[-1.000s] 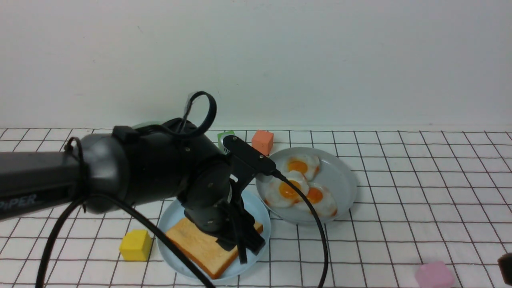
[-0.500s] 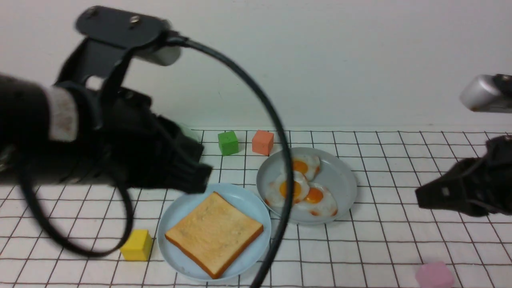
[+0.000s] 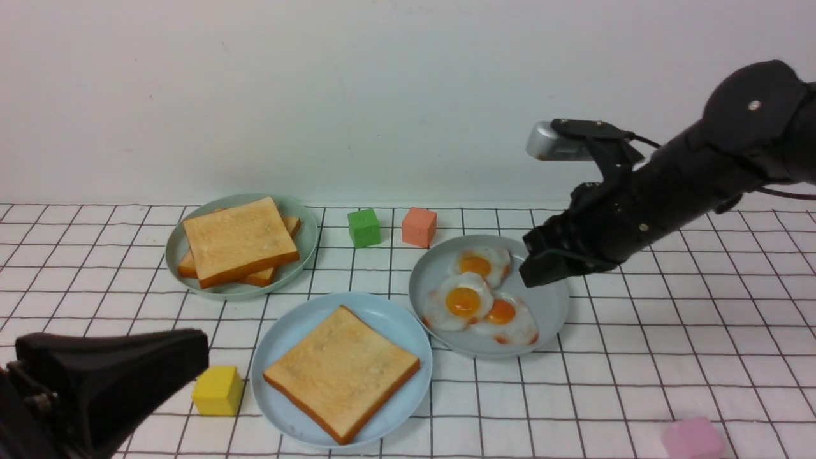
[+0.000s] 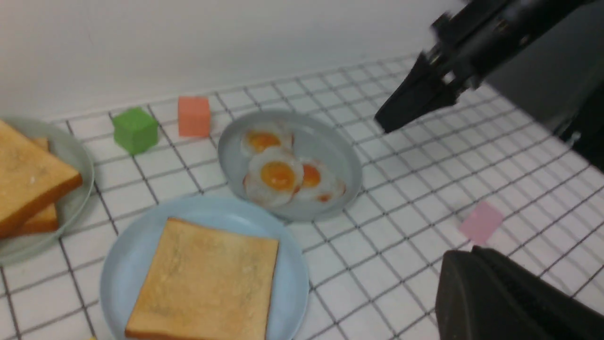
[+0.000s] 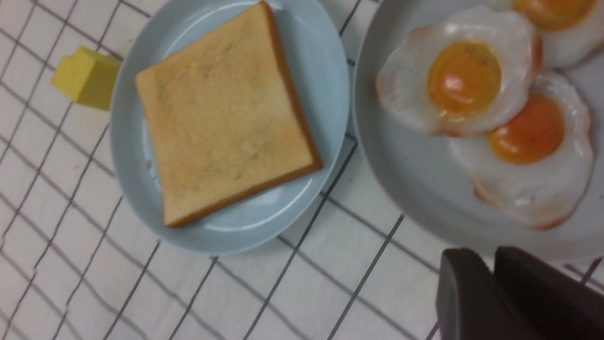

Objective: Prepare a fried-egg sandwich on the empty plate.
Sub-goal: Use the right arm to grab a fried egg

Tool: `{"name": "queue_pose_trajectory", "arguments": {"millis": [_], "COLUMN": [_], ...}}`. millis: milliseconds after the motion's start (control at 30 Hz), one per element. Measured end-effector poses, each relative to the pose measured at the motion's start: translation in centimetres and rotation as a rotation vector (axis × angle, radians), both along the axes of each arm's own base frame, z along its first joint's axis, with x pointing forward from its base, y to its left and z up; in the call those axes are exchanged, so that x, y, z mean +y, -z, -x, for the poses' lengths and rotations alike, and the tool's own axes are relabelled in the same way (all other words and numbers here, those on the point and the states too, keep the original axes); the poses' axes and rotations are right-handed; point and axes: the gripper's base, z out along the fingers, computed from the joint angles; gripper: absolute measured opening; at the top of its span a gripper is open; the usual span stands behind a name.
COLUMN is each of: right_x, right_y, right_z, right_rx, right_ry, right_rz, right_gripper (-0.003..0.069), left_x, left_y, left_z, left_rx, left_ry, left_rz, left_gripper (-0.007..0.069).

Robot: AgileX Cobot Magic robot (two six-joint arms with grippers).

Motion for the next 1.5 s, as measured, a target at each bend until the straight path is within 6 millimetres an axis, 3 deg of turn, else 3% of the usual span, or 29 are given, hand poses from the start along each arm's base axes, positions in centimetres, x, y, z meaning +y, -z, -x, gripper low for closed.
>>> {"name": "queue_pose_trajectory", "arguments": {"millis": [67, 367, 700, 1500], "right_x": [0.5, 2.3, 3.4, 3.7], "right_y": [1.1, 6.2, 9.0, 9.6], "right_z": [-2.2, -7.4, -9.4, -9.4], "right_rx": [0.01, 0.053, 0.051, 0.081], "right_ry": [0.022, 0.029, 0.035, 0.042], "right_rz": [0.0, 0.007, 0.012, -0.016], "right_gripper": [0.019, 0.0391, 0.0407, 0.039], "left_x": [0.0, 0.0, 0.0, 0.0], "left_y": [-0.5, -0.8, -0.8, -0.7], "left_z": [0.0, -0.1, 0.0, 0.0], "left_rx": [-0.048, -0.077, -0.07, -0.054], "left_ry": [-0.004, -0.006, -0.006, -0.005], "left_rz": [0.045, 0.07, 0.078, 0.067], "left_gripper": [-0.0013, -0.0013, -0.0013, -0.0013]}}
